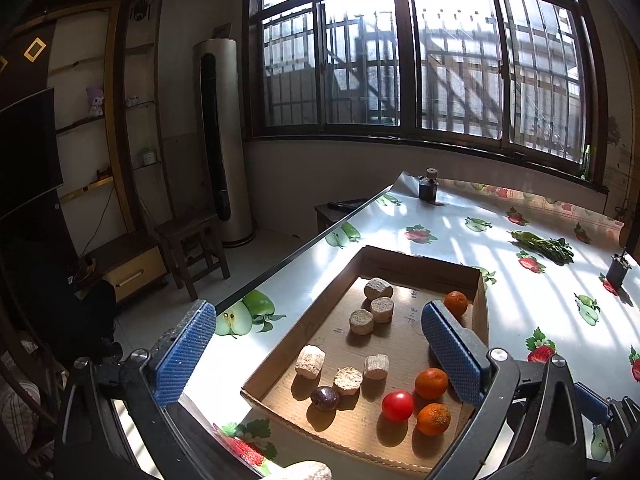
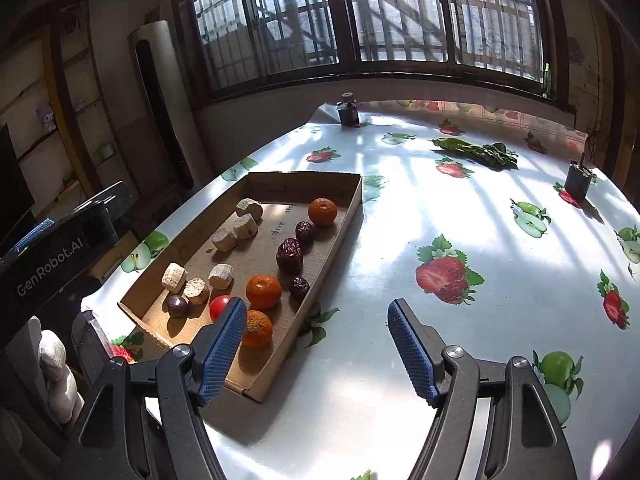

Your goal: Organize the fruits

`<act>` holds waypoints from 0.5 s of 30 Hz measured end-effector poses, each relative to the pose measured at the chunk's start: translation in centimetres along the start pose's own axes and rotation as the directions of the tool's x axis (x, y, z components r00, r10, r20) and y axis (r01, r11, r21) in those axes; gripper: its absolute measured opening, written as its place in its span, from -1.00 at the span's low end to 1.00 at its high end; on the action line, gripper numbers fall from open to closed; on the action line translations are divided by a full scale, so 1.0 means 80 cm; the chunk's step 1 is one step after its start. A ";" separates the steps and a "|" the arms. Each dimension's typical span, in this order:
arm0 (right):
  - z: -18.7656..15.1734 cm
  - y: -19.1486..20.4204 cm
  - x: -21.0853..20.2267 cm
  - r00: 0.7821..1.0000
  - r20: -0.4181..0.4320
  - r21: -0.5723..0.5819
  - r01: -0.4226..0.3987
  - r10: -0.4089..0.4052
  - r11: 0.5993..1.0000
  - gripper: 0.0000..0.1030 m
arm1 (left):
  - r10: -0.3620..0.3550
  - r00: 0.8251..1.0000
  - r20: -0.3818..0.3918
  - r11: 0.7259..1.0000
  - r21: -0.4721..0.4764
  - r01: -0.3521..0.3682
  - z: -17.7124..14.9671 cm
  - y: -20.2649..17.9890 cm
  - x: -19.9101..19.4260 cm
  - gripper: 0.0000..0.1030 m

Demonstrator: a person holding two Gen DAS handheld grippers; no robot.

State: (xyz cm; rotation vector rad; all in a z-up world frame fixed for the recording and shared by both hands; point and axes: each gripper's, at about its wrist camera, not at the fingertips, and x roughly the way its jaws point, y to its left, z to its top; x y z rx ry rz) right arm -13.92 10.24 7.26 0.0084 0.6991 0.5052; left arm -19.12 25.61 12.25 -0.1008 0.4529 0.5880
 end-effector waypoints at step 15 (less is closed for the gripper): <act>-0.001 0.001 0.012 0.999 -0.024 -0.003 0.025 -0.025 1.000 0.54 | -0.057 0.995 -0.084 0.998 0.009 0.058 -0.011 -0.010 0.022 0.99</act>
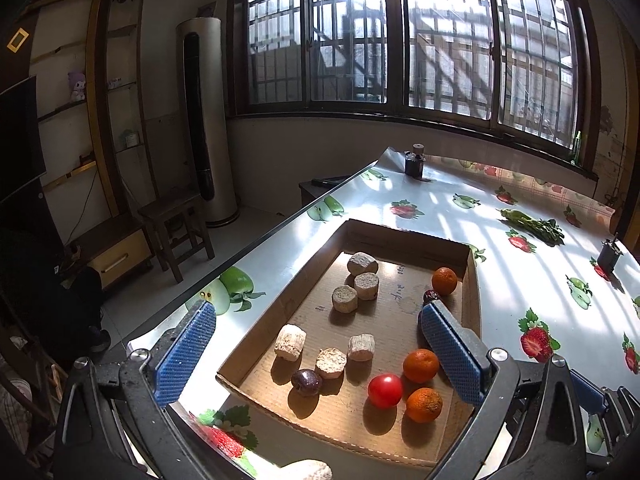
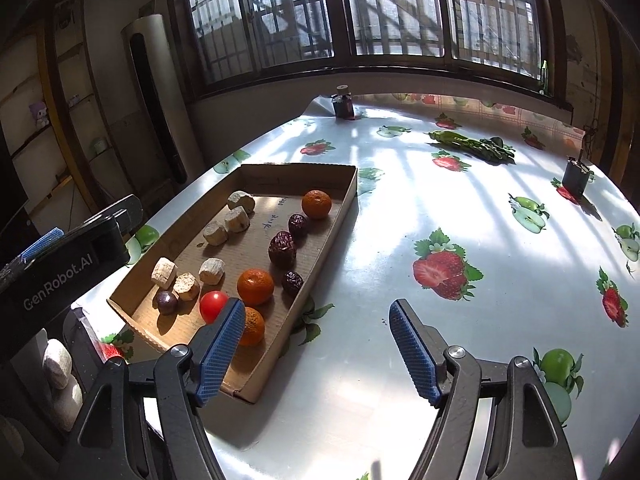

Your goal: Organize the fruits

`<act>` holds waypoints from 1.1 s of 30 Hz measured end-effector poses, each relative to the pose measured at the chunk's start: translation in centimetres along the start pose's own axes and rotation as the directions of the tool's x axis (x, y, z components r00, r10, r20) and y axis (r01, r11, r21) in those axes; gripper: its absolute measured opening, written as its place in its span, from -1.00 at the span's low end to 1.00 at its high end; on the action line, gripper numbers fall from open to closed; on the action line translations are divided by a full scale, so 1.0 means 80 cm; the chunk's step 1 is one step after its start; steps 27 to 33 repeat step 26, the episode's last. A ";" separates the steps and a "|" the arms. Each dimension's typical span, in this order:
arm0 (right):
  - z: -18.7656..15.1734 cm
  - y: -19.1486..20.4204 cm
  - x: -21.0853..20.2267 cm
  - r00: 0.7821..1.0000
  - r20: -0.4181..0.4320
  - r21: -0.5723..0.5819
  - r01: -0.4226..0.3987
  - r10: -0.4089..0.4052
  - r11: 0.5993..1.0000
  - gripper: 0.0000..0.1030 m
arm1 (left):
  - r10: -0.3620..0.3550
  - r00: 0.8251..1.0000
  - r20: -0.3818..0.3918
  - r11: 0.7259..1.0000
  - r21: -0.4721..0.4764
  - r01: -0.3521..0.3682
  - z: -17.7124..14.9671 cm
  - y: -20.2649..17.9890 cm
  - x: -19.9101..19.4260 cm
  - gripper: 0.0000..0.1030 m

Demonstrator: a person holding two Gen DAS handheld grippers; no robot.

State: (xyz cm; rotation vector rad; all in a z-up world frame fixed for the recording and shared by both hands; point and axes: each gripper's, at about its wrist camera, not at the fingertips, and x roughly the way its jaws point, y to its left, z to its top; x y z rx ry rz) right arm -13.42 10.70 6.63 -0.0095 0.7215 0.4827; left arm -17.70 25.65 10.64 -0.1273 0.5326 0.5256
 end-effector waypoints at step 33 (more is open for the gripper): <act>0.001 0.001 0.015 0.999 -0.036 -0.006 0.005 -0.005 1.000 0.55 | -0.058 0.993 -0.106 0.997 0.042 0.063 -0.007 -0.012 0.024 0.99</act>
